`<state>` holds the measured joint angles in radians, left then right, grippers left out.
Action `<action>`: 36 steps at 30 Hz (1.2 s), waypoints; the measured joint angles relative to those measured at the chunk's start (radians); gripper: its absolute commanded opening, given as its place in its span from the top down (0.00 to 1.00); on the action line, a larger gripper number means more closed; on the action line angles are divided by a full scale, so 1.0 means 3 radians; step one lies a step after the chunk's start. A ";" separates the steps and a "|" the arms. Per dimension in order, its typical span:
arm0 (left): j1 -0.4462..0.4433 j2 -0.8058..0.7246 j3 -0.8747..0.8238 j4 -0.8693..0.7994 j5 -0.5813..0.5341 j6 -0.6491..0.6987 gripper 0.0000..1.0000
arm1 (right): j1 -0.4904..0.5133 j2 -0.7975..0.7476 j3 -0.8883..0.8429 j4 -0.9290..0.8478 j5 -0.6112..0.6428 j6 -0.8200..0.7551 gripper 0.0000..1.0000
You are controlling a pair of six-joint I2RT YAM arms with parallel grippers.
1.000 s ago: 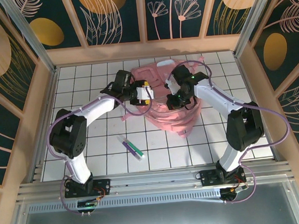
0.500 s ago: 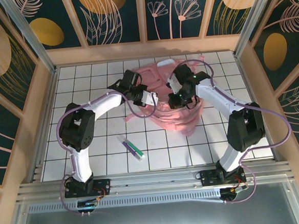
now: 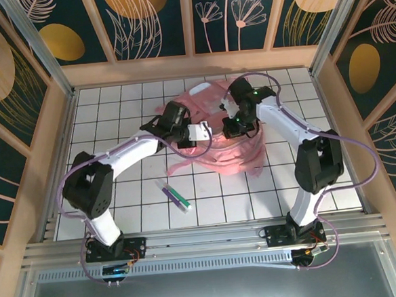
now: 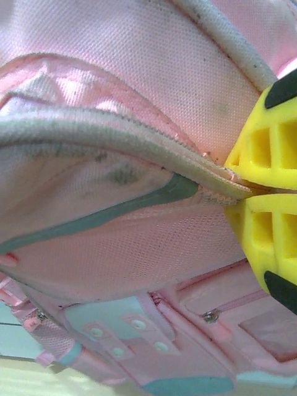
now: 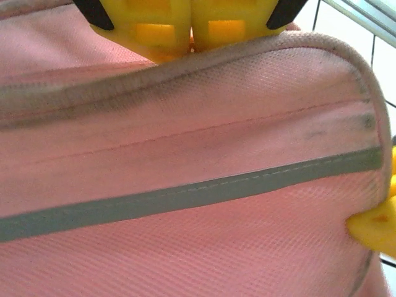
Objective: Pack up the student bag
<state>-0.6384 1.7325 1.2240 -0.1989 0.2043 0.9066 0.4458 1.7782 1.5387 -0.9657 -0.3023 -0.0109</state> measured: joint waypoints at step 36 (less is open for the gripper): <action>0.0239 0.0136 -0.0111 0.0187 0.0734 -0.2074 1.00 | 0.0192 -0.0206 -0.1110 0.1939 -0.1050 0.0827 0.89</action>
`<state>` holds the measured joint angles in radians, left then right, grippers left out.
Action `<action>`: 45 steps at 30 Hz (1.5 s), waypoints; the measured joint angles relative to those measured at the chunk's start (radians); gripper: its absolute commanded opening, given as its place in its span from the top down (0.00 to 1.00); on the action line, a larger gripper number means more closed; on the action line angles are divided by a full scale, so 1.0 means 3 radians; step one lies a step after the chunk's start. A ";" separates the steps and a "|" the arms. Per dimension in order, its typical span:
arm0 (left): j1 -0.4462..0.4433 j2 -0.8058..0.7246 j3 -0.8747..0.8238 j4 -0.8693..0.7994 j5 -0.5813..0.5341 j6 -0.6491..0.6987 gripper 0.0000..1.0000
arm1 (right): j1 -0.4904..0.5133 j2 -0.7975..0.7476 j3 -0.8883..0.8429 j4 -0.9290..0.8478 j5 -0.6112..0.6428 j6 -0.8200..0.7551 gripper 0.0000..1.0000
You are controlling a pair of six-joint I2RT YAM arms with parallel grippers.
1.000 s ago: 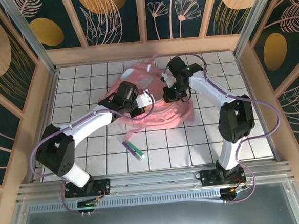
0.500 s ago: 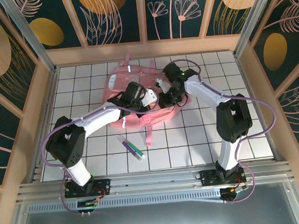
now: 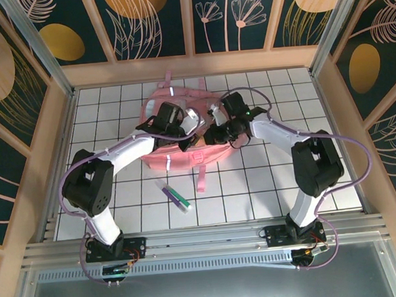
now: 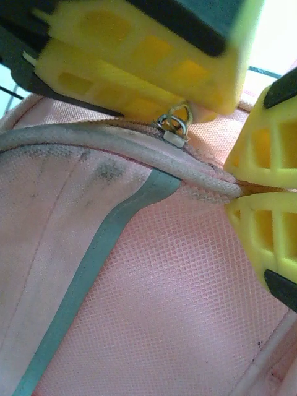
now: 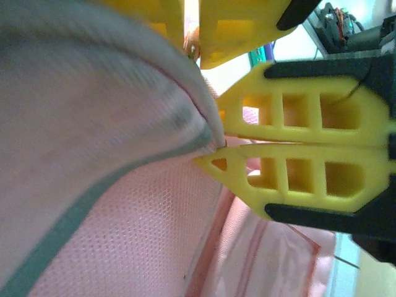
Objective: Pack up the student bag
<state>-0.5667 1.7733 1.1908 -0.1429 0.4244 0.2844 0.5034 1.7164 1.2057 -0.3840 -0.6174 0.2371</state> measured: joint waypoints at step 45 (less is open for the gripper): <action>-0.0757 0.0834 0.1563 -0.0439 -0.1731 -0.0898 0.01 | -0.1322 -0.0835 -0.0268 -0.0331 0.0889 0.0814 0.23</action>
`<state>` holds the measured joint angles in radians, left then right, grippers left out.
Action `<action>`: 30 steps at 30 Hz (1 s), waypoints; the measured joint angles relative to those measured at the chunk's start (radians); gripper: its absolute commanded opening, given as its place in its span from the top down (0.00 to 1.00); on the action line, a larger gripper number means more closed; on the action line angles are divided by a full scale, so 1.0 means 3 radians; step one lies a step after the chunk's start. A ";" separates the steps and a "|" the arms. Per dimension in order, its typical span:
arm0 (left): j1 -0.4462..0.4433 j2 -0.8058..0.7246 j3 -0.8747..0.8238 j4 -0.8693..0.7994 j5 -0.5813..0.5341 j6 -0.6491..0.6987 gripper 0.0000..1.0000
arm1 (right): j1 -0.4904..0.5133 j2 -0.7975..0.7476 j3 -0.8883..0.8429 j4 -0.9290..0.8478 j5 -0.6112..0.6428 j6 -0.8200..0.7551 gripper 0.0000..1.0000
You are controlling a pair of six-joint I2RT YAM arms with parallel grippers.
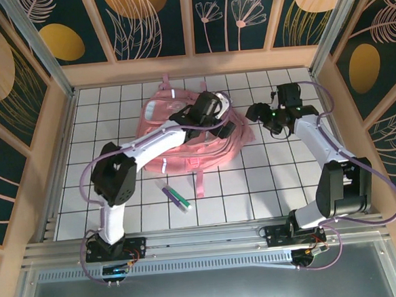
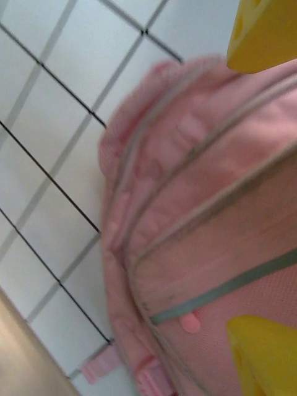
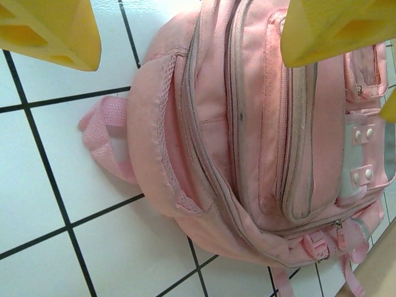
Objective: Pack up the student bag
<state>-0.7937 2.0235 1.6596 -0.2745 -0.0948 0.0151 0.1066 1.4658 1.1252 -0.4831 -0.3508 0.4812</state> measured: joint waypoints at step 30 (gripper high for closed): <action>-0.0010 0.0195 0.0122 -0.0473 -0.0472 -0.0940 0.37 | 0.0037 0.0360 0.0125 0.0090 -0.0856 -0.0034 0.36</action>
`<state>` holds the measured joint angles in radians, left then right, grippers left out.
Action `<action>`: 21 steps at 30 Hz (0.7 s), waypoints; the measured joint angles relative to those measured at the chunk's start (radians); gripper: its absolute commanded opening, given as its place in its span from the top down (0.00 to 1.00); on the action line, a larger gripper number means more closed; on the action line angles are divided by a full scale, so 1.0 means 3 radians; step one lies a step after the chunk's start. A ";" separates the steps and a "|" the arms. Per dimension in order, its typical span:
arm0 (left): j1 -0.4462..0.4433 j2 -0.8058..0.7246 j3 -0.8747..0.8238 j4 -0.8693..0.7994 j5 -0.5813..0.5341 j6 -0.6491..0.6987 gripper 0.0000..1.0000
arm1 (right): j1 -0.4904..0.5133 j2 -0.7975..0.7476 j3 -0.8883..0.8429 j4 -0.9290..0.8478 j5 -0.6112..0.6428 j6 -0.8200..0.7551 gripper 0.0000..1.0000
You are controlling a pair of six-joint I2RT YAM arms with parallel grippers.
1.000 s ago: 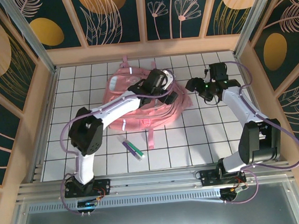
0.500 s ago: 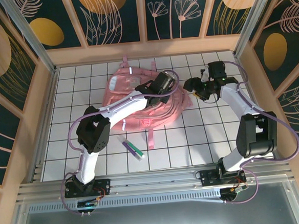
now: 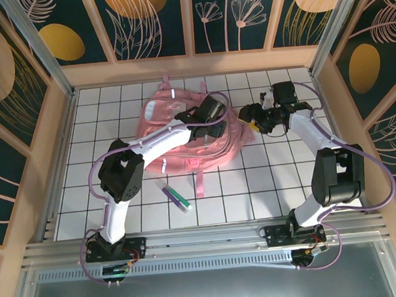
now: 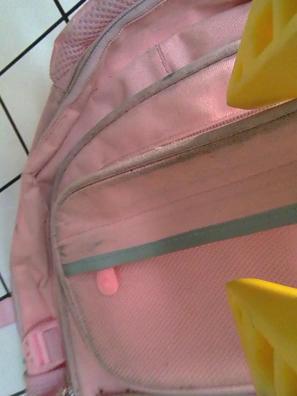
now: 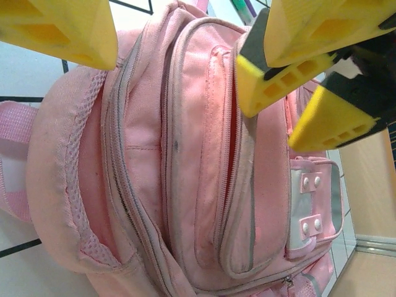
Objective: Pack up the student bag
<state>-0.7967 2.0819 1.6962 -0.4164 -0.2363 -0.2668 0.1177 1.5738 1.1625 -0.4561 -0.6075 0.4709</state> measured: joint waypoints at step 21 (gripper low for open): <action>0.0017 0.0075 0.0155 -0.0229 0.0142 -0.0328 0.06 | 0.0000 -0.0001 -0.0065 0.0052 -0.0001 0.0023 0.36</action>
<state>-0.7918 2.1044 1.7428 -0.4850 -0.1936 -0.3653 0.1177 1.5734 1.1431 -0.4404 -0.6079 0.4778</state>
